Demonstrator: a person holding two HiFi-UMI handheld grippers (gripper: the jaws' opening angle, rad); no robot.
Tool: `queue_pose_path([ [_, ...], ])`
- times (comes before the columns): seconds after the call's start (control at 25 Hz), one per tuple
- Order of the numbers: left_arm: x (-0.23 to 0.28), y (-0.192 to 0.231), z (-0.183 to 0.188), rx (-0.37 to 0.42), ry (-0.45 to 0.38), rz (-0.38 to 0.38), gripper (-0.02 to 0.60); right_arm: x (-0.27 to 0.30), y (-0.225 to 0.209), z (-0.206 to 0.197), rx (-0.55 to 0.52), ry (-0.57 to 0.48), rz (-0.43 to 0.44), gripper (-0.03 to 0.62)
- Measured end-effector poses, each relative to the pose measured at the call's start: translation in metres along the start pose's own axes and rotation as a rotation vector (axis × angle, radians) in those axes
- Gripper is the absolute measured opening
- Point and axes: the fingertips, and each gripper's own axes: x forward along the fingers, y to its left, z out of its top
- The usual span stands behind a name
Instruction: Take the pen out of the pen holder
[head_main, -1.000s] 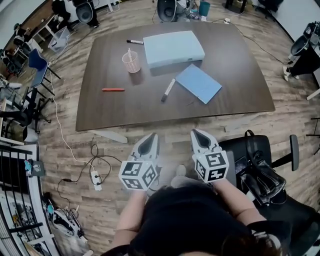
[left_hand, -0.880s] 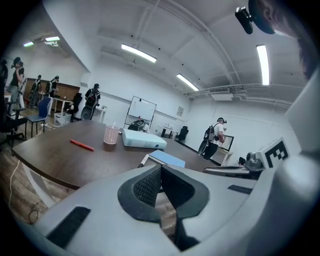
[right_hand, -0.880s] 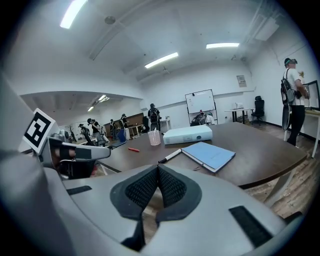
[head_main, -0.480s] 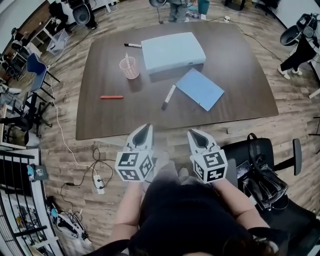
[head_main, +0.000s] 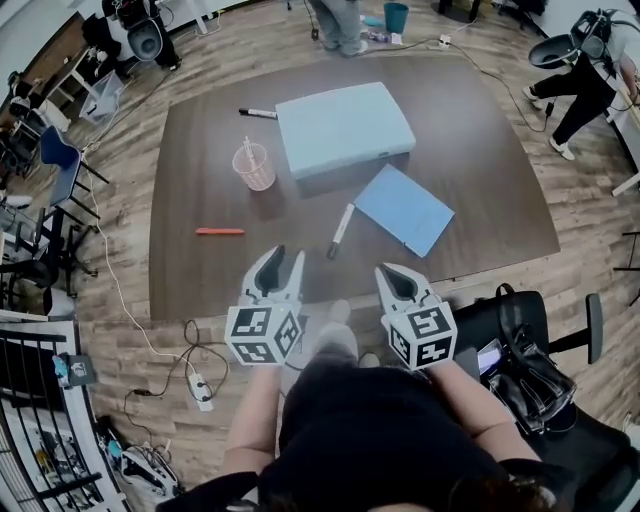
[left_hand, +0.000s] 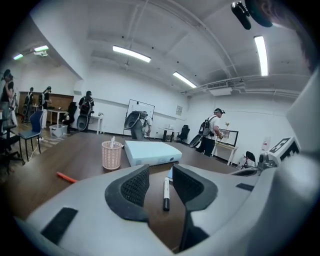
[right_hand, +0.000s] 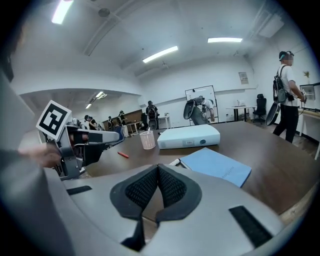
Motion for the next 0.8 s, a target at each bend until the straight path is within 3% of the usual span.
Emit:
queue_pose_path([
  [0.36, 0.057, 0.075, 0.045, 0.007, -0.028, 0.046, 0.187, 0.071, -0.004, 0.027, -0.028, 0.039, 0.014, 0.018],
  [0.6, 0.097, 0.13, 0.069, 0.019, -0.003, 0.086, 0.19, 0.108, -0.008, 0.041, -0.019, 0.075, -0.001, 0.018],
  [0.8, 0.13, 0.152, 0.073, 0.026, 0.028, 0.095, 0.19, 0.119, -0.016, 0.042, -0.016, 0.097, -0.034, 0.018],
])
